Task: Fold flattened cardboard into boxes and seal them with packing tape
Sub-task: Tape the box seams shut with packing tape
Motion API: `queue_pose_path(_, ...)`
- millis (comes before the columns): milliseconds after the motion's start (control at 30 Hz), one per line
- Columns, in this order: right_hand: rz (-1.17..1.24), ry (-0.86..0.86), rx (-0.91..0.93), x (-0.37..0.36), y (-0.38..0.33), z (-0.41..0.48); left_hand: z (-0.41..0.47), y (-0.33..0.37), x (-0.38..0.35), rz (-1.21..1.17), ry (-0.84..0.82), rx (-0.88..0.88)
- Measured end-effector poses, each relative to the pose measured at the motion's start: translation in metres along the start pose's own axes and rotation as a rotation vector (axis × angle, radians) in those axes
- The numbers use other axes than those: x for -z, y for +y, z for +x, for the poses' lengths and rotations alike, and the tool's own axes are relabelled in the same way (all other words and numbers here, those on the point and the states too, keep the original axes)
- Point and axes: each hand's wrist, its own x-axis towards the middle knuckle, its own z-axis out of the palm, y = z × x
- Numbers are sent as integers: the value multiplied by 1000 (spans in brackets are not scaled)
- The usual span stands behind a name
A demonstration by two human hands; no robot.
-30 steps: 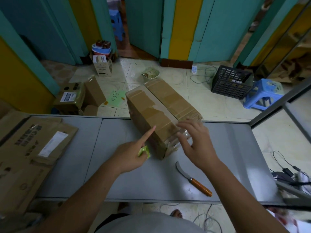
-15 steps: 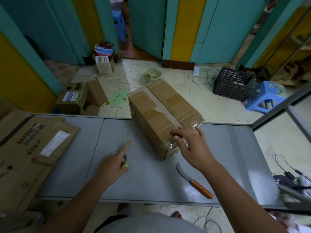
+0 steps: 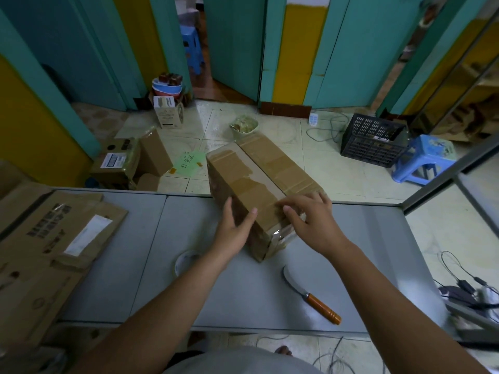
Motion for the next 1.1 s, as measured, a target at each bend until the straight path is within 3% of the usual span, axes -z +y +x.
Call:
queue_pose_path(67,-53,100,-64,2,8,8,4,4,-9,-26,-18,14)
queue_pose_path(133,-58,153,-266,6,20,16,8,4,-11,-45,-8,29)
queue_pose_path(233,143,57,-483,6,36,21,9,6,-5,-58,-18,63)
queue_pose_path(400,242,41,-484,-4,40,2,10,20,20,-42,2,-78)
queue_pose_path(567,309,-26,-522,-21,38,-17,12,22,50,-113,-26,-70)
queue_pose_path(800,304,41,-521,-33,23,-25,2,7,50,92,-26,-206)
queue_pose_path(1100,282,9,-511,-29,13,-21,7,7,63,132,-26,-233)
